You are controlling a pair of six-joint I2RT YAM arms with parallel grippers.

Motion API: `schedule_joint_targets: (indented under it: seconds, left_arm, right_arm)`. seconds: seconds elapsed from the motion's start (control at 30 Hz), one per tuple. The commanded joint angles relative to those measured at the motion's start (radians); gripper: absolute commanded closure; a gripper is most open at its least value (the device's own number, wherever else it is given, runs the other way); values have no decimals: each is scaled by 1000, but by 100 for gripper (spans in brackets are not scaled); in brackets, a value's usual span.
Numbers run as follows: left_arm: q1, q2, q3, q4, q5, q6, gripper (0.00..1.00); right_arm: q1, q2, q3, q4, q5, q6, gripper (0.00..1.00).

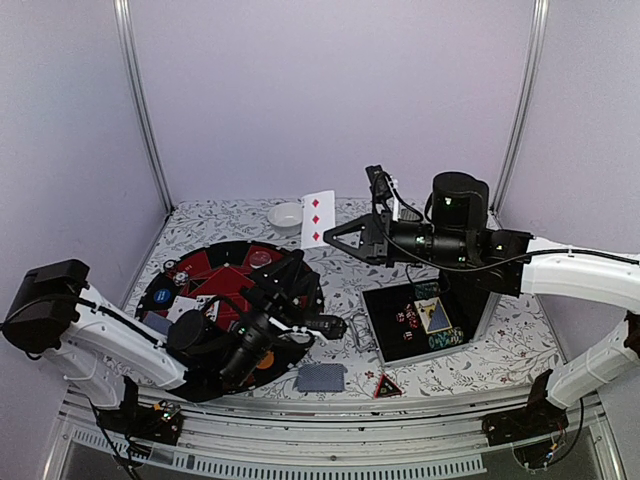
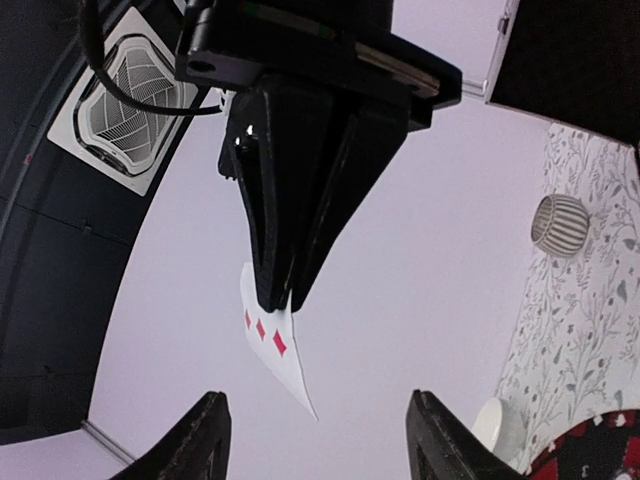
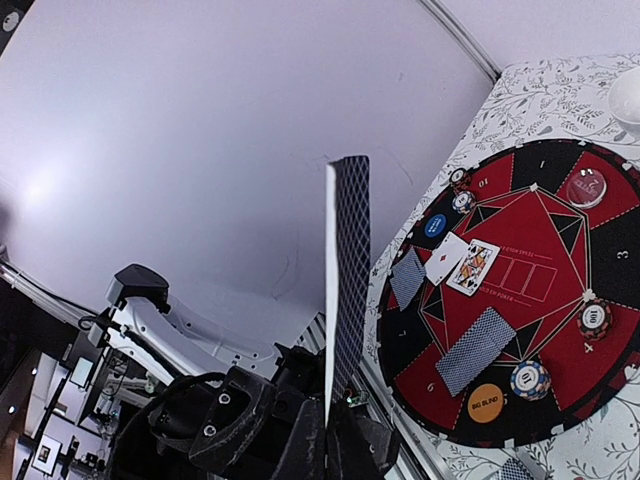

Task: Distribute texas hold em gaming equipment
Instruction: Pass from the right arm to the left

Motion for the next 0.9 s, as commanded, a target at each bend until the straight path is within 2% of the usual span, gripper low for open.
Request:
schedule_joint_targets:
  seconds: [0.0, 0.13, 0.27, 0.37, 0.43, 0.5, 0.63, 0.67, 0.7, 0.73, 0.77, 0.8, 0.83, 0.87]
  left_arm:
    - [19, 8, 23, 335, -57, 134, 40]
    - [44, 47, 64, 340, -84, 170, 47]
    - [55, 88, 108, 351, -87, 199, 63]
    - [55, 104, 117, 352, -82, 198, 69]
    - [56, 115, 117, 352, -86, 200, 79]
    - [56, 121, 116, 352, -101, 201, 100]
    - [57, 102, 101, 341, -158, 183, 100]
    - [63, 88, 92, 307, -187, 156, 100]
    - [75, 61, 76, 221, -218, 95, 100]
    - [97, 23, 61, 69, -249, -18, 100]
    - [127, -38, 58, -234, -256, -192, 100]
    - [162, -115, 84, -632, -206, -444, 100]
    - [204, -185, 139, -1054, -51, -723, 100]
    - [280, -252, 183, -1364, 186, -941, 100]
  right_arm:
    - [10, 24, -11, 54, -26, 23, 98]
    - [24, 40, 5, 51, -31, 16, 98]
    - [29, 53, 13, 50, -35, 11, 98]
    - [28, 64, 18, 50, -39, 8, 98]
    - [29, 67, 17, 49, -39, 5, 98]
    - [29, 68, 19, 49, -40, 3, 98]
    - [28, 59, 17, 36, -29, -9, 96]
    - [25, 54, 14, 25, -21, -19, 86]
    - [18, 45, 10, 9, -14, -26, 71]
    - [8, 33, 4, -6, -8, -40, 58]
    - [-8, 17, -9, -23, -3, -50, 51]
    - [-29, -2, -25, -37, 1, -64, 45]
    - [-58, -24, -48, -62, 4, -87, 37]
    - [-81, -42, -55, -94, 7, -107, 32]
